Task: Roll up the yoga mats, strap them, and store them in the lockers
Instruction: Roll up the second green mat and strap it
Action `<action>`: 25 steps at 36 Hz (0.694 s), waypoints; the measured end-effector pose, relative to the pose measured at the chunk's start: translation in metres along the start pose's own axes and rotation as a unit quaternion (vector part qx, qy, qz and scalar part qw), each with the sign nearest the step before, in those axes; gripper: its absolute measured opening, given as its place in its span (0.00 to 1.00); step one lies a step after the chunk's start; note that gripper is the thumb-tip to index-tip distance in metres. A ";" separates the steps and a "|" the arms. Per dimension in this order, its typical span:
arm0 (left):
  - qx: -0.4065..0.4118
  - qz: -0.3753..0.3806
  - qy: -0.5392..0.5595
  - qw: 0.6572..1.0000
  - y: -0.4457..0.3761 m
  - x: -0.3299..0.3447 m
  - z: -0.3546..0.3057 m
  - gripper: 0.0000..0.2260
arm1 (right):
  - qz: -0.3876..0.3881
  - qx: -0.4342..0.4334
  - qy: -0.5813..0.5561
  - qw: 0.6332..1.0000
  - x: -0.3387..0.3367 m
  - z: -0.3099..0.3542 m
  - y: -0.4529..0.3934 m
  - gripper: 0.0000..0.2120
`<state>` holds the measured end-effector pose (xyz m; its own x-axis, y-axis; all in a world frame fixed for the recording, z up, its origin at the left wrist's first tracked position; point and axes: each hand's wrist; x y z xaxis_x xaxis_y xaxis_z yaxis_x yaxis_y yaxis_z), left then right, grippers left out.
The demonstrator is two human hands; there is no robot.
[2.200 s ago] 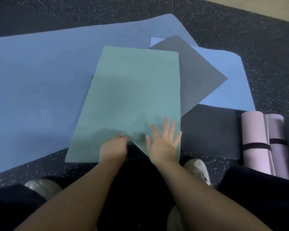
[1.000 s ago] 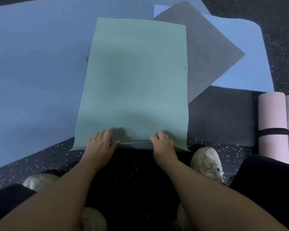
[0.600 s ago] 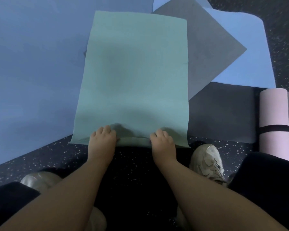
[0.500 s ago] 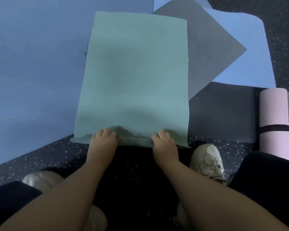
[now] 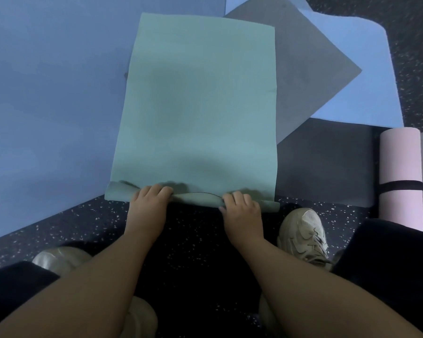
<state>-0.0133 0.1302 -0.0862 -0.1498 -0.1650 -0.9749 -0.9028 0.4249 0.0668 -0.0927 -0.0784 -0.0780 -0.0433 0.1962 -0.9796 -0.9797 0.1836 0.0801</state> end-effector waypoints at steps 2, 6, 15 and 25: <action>-0.036 0.022 0.000 0.999 -0.006 -0.002 -0.003 0.05 | -0.015 0.013 -0.007 1.000 -0.003 0.002 -0.005 0.13; -0.087 0.085 0.016 0.992 -0.018 -0.006 -0.009 0.10 | 0.001 0.042 -0.054 0.998 -0.005 0.004 -0.015 0.14; -0.099 0.104 -0.035 0.989 -0.043 -0.014 -0.013 0.10 | 0.151 0.130 -0.137 0.970 -0.019 -0.003 -0.040 0.14; -0.035 0.096 -0.087 0.991 -0.046 -0.020 -0.030 0.10 | 0.122 0.135 -0.024 0.983 -0.016 0.003 -0.045 0.14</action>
<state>0.0188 0.0878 -0.0636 -0.2552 0.0724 -0.9642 -0.8906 0.3706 0.2636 -0.0469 -0.0868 -0.0654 -0.2544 0.3101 -0.9160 -0.8532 0.3739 0.3636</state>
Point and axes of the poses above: each hand's wrist, its own y-axis away from the middle knuckle, its own x-axis out of the palm, z = x × y, and after that the axes turned 6 degrees about -y, right-handed
